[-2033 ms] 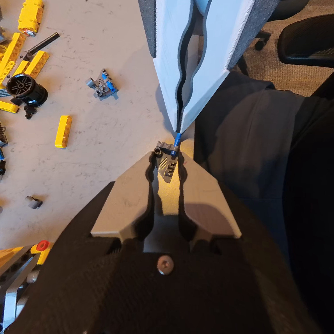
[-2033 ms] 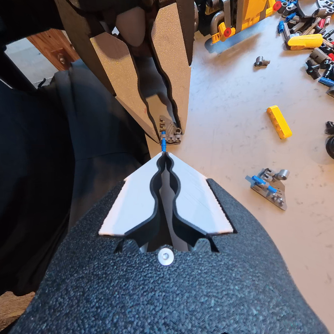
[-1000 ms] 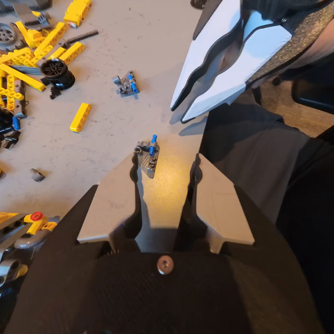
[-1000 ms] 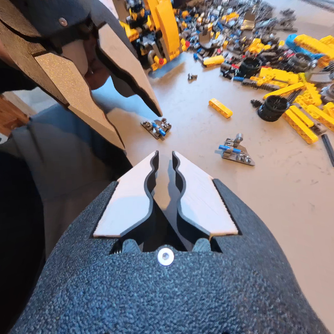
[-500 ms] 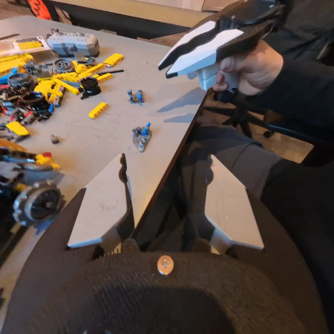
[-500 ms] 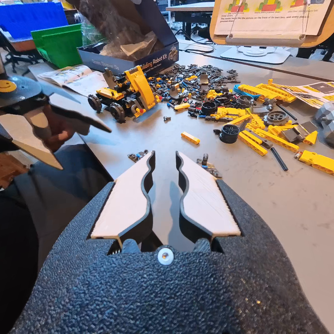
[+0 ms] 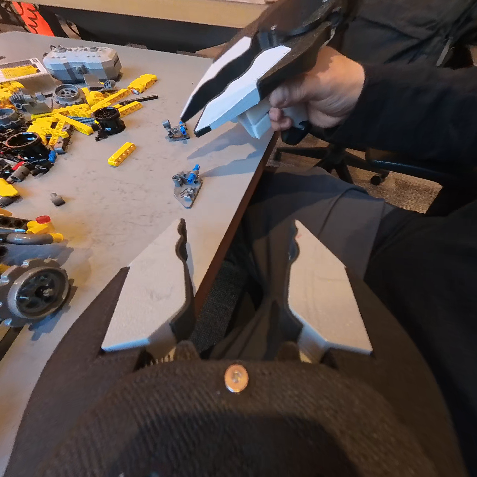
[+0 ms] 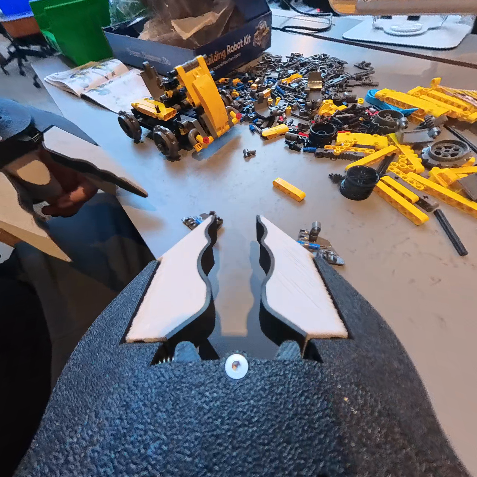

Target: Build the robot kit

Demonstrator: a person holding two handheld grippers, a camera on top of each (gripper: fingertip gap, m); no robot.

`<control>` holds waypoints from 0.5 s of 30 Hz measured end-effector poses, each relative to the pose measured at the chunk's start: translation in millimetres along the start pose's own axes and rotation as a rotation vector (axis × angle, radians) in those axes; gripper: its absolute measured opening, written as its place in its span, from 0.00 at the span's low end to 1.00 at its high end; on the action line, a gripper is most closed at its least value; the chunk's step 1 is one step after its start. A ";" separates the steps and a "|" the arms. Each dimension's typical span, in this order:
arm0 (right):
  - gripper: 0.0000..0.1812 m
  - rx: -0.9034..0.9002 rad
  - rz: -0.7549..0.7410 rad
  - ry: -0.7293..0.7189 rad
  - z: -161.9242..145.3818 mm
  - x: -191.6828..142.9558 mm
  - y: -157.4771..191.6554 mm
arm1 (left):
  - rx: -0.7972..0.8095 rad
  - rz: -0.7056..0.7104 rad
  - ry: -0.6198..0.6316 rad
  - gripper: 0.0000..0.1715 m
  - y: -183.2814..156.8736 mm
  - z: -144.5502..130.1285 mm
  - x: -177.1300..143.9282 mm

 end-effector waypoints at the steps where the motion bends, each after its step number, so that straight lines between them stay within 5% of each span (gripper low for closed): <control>1: 0.17 0.008 -0.005 -0.003 -0.5 -0.8 -1.7 | 0.001 0.002 -0.004 0.45 0.3 0.2 -0.3; 8: 0.20 0.007 -0.023 -0.023 13.4 -3.2 -10.3 | 0.036 -0.002 0.014 0.41 -5.0 -3.1 5.9; 15: 0.20 -0.157 0.010 0.108 45.5 39.6 -3.7 | 0.105 -0.007 0.024 0.36 -19.0 -2.9 11.7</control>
Point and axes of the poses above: each gripper's, where its closed fingertips meet, x out along the fingers, z out of its top, y = z × x across the jaws, the point moved 2 cm from there along -x, back along the fingers, and after that the axes turned 1 degree about x, right-handed, at the moved point
